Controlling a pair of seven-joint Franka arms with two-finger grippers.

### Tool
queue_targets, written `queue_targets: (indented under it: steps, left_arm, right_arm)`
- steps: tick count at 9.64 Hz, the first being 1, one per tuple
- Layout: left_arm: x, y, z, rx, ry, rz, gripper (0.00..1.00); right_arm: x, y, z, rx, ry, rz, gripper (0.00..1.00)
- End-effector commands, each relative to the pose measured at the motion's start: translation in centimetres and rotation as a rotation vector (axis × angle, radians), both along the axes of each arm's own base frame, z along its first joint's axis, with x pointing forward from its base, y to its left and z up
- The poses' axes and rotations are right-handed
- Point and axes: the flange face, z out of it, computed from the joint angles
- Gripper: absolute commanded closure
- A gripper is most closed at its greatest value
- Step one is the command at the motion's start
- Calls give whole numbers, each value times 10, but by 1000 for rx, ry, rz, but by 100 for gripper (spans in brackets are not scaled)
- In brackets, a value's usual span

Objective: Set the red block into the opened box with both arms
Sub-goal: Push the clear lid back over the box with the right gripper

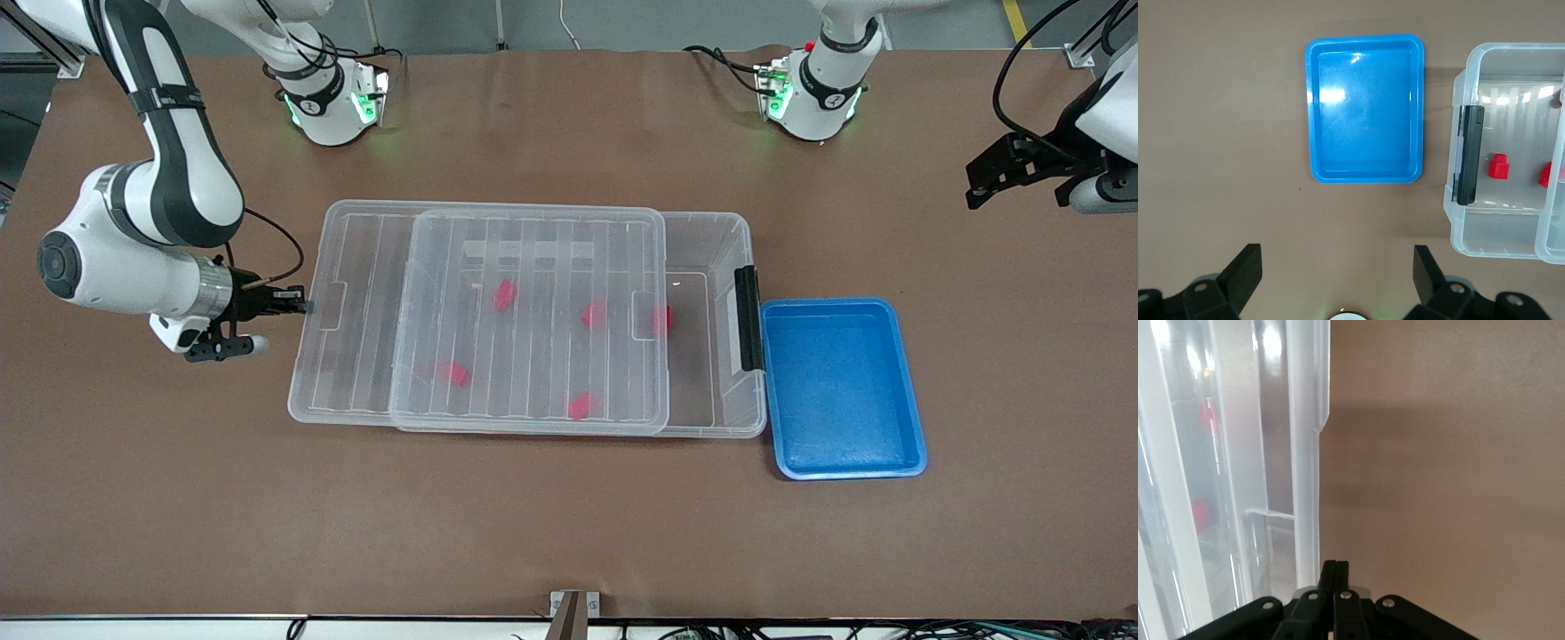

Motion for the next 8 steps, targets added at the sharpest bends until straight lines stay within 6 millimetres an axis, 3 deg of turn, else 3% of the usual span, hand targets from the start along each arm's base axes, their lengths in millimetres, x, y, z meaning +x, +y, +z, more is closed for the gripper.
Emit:
queue_targets:
  steps: [1, 6, 8]
  left_arm:
    - [-4, 0, -14, -12, 39, -14, 0]
    - [-16, -2, -15, -17, 37, -17, 0]
    - [-24, -4, -20, -23, 18, -16, 0]
  right_arm:
    - [6, 33, -8, 14, 12, -35, 100]
    - [8, 76, -15, 15, 7, -40, 100]
    - [8, 77, -16, 15, 3, -40, 100]
